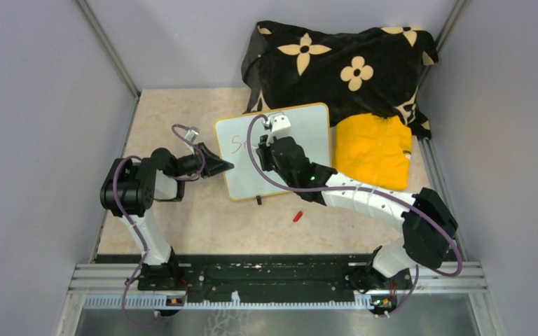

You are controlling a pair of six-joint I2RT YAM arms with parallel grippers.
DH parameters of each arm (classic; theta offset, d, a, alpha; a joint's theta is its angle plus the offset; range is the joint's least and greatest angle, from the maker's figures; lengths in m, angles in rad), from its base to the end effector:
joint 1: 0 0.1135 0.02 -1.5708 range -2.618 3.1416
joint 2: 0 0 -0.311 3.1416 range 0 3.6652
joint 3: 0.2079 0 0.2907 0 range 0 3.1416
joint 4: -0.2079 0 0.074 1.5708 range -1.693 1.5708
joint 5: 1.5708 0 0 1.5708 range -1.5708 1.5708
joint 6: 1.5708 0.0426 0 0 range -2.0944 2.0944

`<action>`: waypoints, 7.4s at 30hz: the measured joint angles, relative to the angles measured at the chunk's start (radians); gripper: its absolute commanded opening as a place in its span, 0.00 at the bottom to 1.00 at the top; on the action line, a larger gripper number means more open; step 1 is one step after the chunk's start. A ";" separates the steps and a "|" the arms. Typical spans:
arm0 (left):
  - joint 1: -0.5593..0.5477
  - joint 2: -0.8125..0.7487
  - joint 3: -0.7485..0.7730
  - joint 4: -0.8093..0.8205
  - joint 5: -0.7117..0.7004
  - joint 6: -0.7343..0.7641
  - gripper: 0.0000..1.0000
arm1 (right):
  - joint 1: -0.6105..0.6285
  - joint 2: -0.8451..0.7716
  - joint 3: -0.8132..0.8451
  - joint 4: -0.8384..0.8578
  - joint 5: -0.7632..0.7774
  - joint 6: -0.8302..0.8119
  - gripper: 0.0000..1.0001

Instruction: Write a sentence on the whiteboard

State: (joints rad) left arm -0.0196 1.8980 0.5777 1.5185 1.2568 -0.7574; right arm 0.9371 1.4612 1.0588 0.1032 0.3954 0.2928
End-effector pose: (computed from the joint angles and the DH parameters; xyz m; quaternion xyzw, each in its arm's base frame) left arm 0.3332 -0.0471 0.1645 0.2393 0.6421 -0.5818 0.4381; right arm 0.2379 0.2961 0.3330 -0.1391 0.7853 0.2068 0.5668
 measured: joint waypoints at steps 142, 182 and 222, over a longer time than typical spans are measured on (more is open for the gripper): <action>0.000 0.000 0.001 -0.008 0.004 0.014 0.00 | -0.102 -0.105 -0.012 -0.013 -0.064 0.045 0.00; 0.000 0.000 0.003 -0.019 0.003 0.014 0.00 | -0.101 -0.103 -0.091 -0.002 -0.058 0.072 0.00; 0.000 -0.002 0.004 -0.021 0.005 0.018 0.00 | -0.164 -0.076 0.072 -0.014 -0.057 0.025 0.00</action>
State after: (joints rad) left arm -0.0196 1.8961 0.5816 1.4979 1.2621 -0.7395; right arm 0.7734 1.3857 1.1313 0.0895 0.3386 0.3180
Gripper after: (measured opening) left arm 0.136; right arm 0.115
